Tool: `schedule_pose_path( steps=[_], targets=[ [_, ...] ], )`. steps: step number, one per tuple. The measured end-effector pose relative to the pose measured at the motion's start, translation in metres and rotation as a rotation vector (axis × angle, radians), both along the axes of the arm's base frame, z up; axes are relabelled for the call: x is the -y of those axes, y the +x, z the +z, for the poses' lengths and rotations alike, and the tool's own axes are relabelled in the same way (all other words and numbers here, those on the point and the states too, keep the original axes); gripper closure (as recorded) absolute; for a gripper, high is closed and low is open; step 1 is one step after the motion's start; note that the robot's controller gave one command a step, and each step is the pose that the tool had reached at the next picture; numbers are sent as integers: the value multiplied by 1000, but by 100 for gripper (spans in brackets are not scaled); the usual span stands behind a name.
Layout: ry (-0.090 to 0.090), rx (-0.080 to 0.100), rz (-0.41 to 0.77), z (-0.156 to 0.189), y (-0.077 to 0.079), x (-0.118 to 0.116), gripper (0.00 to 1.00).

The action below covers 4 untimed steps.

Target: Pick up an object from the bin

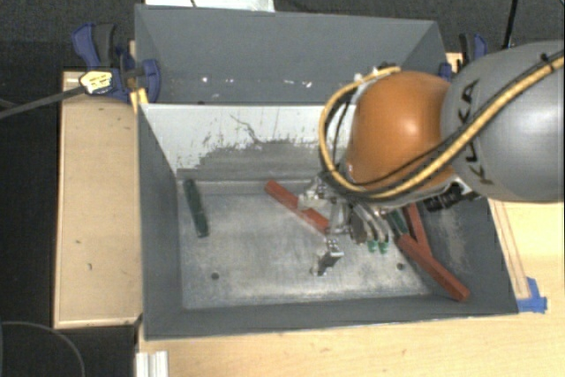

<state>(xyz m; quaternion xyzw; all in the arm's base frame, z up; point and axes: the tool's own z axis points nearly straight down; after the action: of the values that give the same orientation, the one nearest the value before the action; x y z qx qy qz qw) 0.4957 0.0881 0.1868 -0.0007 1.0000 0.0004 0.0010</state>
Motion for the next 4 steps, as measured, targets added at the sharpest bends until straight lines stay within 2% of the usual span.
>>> schedule_pose_path(
  steps=[1,2,3,4],
  targets=[
    [2,9,-19,-76,61,-5,0],
    [1,1,-63,-86,76,-9,0],
    [0,0,-99,-69,66,-4,0],
    [2,4,-201,-96,70,15,0]
  ],
)
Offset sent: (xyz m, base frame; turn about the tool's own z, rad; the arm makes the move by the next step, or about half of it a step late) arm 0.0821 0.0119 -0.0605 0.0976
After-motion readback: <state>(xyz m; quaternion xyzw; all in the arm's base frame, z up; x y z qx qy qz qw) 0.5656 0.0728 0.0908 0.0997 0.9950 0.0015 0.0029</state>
